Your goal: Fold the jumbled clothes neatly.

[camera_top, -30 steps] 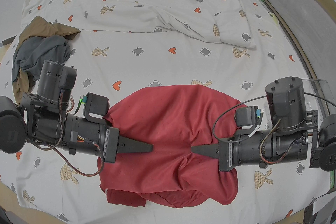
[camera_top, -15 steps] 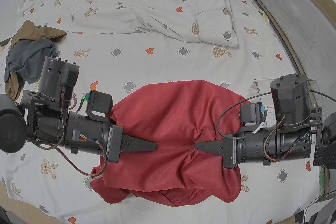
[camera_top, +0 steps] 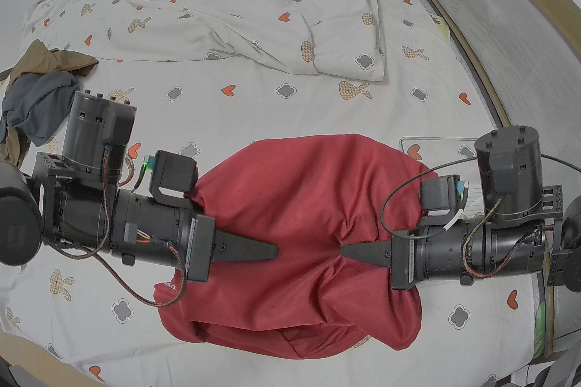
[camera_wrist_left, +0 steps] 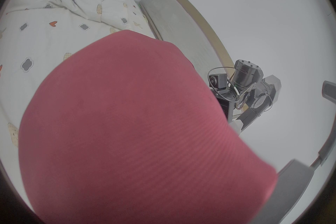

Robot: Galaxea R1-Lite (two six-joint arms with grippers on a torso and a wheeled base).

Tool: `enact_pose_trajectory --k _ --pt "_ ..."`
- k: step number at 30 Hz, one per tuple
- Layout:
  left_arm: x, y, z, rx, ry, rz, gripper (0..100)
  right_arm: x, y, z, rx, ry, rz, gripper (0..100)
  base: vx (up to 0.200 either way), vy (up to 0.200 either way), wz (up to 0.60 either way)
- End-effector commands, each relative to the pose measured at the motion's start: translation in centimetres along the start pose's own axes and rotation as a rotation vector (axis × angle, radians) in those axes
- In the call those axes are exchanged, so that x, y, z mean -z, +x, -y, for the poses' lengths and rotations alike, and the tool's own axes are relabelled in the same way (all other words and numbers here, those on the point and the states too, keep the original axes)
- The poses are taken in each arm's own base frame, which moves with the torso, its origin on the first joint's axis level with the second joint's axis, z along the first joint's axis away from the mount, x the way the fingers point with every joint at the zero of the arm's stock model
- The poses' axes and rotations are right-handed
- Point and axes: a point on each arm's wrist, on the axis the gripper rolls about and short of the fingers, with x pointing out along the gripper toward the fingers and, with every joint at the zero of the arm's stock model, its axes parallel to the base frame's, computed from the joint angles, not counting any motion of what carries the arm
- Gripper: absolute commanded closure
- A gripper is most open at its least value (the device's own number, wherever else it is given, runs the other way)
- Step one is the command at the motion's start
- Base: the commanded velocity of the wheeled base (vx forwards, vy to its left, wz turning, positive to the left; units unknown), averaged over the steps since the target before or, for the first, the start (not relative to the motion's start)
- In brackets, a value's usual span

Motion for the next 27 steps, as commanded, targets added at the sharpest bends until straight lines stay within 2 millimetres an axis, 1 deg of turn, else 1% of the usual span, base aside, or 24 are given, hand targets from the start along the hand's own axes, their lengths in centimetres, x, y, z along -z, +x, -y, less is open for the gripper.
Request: enact_pose_trajectory --k 1,4,7,9,10,11,13,15,16,18,19,20,23,27 --pt "-0.3 0.0 1.0 0.026 0.026 0.007 100 -0.5 -1.0 -0.3 -0.014 -0.006 0.033 100 0.0 0.0 0.0" --pt "-0.8 0.1 1.7 0.043 0.035 0.015 100 -0.7 -1.4 -0.2 -0.003 0.0 0.032 100 0.0 0.0 0.0" --pt "-1.9 0.4 2.9 0.075 0.019 0.034 100 -1.9 -2.7 0.1 0.021 0.016 0.066 100 0.0 0.0 0.0" --pt "-2.3 0.6 3.3 0.086 0.021 0.037 100 -2.4 -3.5 0.0 0.022 0.011 0.089 100 0.0 0.0 0.0" --pt "-2.3 0.7 3.3 0.087 0.021 0.035 100 -2.5 -3.6 0.0 0.022 0.01 0.091 100 0.0 0.0 0.0" --pt "-2.5 1.0 3.5 0.092 0.026 0.036 100 -3.2 -4.6 -0.1 0.028 0.008 0.115 100 0.0 0.0 0.0" --pt "-2.8 1.1 3.7 0.092 0.034 0.042 100 -3.9 -5.5 -0.1 0.038 0.003 0.138 100 0.0 0.0 0.0" --pt "-3.4 1.4 4.2 0.08 0.049 0.061 100 -5.0 -7.0 -0.1 0.064 -0.009 0.169 100 0.0 0.0 0.0" --pt "-3.5 1.5 4.4 0.078 0.053 0.065 100 -5.2 -7.3 0.0 0.068 -0.011 0.177 100 0.0 0.0 0.0" --pt "-4.1 1.8 5.0 0.075 0.068 0.08 100 -6.1 -8.5 0.2 0.097 -0.026 0.211 100 0.0 0.0 0.0" --pt "-4.2 1.9 5.1 0.077 0.072 0.083 100 -6.2 -8.7 0.3 0.101 -0.029 0.216 100 0.0 0.0 0.0" --pt "-4.6 1.9 5.7 0.093 0.084 0.091 100 -6.8 -9.4 0.5 0.118 -0.034 0.24 100 0.0 0.0 0.0" --pt "-5.3 1.7 6.9 0.121 0.081 0.102 100 -7.4 -10.6 0.5 0.137 -0.027 0.264 100 0.0 0.0 0.0" --pt "-6.0 1.2 8.6 0.157 0.09 0.108 100 -7.6 -12.8 -0.5 0.129 -0.035 0.296 100 0.0 0.0 0.0"
